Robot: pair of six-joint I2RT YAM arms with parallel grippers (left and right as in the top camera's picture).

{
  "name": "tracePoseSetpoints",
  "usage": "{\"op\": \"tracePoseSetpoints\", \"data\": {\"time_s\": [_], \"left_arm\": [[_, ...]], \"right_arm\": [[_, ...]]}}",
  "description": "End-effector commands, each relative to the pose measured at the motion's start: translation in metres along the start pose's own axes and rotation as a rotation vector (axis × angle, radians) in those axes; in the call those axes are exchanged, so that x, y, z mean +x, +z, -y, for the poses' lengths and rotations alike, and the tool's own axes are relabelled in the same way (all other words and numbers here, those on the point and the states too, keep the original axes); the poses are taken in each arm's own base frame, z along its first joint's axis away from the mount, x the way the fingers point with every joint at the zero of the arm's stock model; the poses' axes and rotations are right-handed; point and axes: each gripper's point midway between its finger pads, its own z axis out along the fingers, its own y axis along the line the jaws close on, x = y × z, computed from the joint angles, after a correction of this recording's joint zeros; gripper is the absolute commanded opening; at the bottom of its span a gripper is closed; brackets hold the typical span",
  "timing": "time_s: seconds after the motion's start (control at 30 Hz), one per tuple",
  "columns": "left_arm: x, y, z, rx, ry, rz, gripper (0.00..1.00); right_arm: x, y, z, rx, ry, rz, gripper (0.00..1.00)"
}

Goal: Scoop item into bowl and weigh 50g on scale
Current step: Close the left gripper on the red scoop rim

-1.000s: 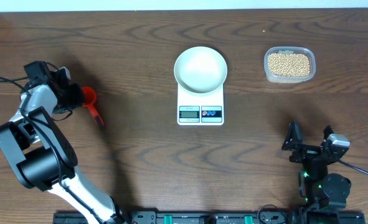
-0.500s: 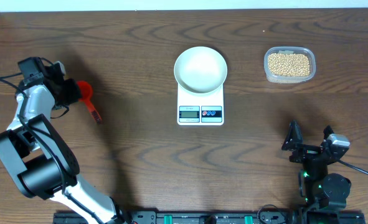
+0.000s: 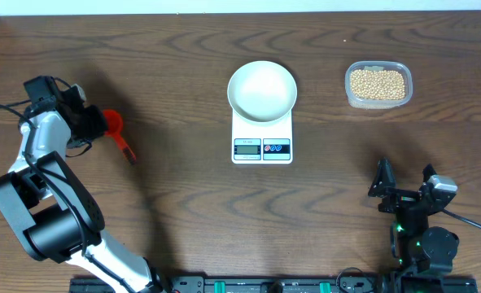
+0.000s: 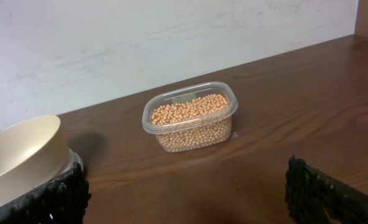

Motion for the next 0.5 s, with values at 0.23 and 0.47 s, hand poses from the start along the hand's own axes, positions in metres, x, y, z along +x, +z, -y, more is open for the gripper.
{"op": "tracePoseSetpoints", "data": {"time_s": [0.23,0.47], "left_arm": [[0.0008,-0.0082,0.0048,0.021,-0.101,-0.003,0.07],[0.0023,-0.0082,0.0054,0.024,-0.156,-0.010,0.07]], "right_arm": [[0.0010,-0.0001,-0.0002,0.000,0.009,-0.002,0.99],[0.0010,-0.0001,-0.0002,0.000,0.009,-0.002,0.99]]}}
